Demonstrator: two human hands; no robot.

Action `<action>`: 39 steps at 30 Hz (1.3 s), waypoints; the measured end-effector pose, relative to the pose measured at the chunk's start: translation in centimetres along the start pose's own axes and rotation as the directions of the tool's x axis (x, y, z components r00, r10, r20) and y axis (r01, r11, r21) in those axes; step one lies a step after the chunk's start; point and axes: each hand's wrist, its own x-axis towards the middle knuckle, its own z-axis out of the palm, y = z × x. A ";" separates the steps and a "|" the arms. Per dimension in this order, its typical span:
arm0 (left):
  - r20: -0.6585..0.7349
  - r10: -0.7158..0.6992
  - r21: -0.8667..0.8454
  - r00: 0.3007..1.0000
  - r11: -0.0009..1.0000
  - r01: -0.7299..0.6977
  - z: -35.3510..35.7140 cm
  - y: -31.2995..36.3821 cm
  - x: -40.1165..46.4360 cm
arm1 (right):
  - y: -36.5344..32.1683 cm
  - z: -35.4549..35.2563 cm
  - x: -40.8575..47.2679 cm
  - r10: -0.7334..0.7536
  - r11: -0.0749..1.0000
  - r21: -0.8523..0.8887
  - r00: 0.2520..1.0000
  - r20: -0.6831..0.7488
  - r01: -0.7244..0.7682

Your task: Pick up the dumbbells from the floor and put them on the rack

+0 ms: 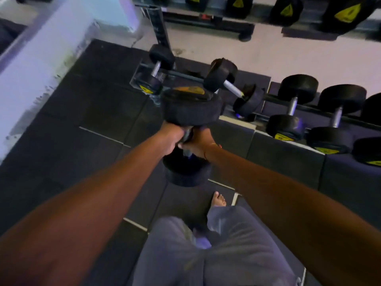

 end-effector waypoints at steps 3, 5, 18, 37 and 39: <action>0.010 -0.044 0.020 0.999 0.999 0.044 -1.6 3.9 7.0 | -3.2 -0.1 7.0 0.042 0.999 -0.023 0.999 0.027 -0.041; 0.053 -0.064 0.037 0.997 0.997 0.062 -2.5 6.7 11.6 | -5.4 -0.3 11.8 0.066 0.998 -0.011 0.997 0.036 -0.066; 0.198 -0.226 0.285 0.954 0.944 0.164 -1.7 17.1 38.8 | -8.6 -0.6 39.8 0.280 0.958 0.049 0.959 0.046 -0.282; 0.221 -0.467 0.424 0.856 0.837 0.347 4.1 10.6 59.7 | 0.5 3.6 56.8 0.601 0.794 0.060 0.796 0.066 -0.605; 0.205 -0.469 0.434 0.859 0.830 0.349 4.3 10.7 60.5 | 0.7 3.7 57.5 0.613 0.778 0.112 0.786 0.077 -0.618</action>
